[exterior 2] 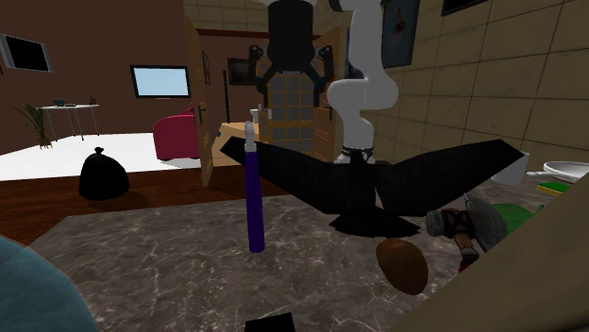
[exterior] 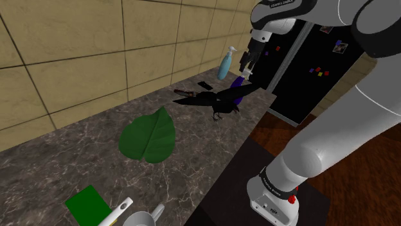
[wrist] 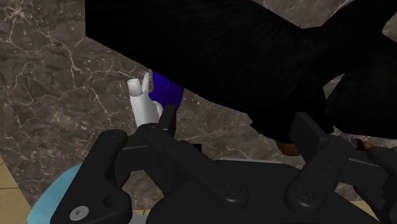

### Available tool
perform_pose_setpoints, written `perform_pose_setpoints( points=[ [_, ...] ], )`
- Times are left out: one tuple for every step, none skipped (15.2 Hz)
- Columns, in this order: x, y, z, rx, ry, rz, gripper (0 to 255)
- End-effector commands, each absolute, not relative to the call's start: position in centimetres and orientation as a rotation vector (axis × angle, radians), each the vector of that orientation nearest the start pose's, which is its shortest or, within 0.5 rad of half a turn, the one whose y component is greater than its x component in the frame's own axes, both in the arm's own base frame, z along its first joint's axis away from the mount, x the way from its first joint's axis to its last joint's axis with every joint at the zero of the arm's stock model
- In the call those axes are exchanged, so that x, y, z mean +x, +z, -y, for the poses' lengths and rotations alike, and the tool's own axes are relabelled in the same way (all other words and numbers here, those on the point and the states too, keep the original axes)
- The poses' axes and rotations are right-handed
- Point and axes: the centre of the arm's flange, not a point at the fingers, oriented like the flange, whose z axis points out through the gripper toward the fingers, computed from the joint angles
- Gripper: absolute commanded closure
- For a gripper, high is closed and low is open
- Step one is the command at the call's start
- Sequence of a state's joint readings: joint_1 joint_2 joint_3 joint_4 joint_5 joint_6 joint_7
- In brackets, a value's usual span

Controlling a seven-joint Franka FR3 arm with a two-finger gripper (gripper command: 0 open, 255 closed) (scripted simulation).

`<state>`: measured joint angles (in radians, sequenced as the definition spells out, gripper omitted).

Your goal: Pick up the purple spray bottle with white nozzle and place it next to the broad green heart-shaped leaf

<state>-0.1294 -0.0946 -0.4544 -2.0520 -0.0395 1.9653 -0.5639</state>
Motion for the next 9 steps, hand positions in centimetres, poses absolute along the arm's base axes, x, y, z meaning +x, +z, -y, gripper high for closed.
perform_pose_setpoints(
  points=[
    [45.0, 47.0, 31.9, -3.146, -0.013, 0.008, 0],
    [45.6, 46.8, 33.0, -3.150, -0.018, 0.013, 0],
    [46.2, 46.6, 34.1, -3.154, -0.023, 0.018, 0],
    [46.7, 46.4, 35.2, -3.158, -0.029, 0.023, 0],
    [47.3, 46.2, 36.3, -3.162, -0.034, 0.028, 0],
    [47.6, 46.1, 36.9, -3.164, -0.036, 0.031, 0],
    [47.7, 45.5, 36.9, -3.164, -0.036, 0.031, 0],
    [47.7, 45.0, 36.9, -3.164, -0.036, 0.031, 0],
    [47.7, 44.5, 36.9, -3.164, -0.036, 0.031, 0]
  ],
)
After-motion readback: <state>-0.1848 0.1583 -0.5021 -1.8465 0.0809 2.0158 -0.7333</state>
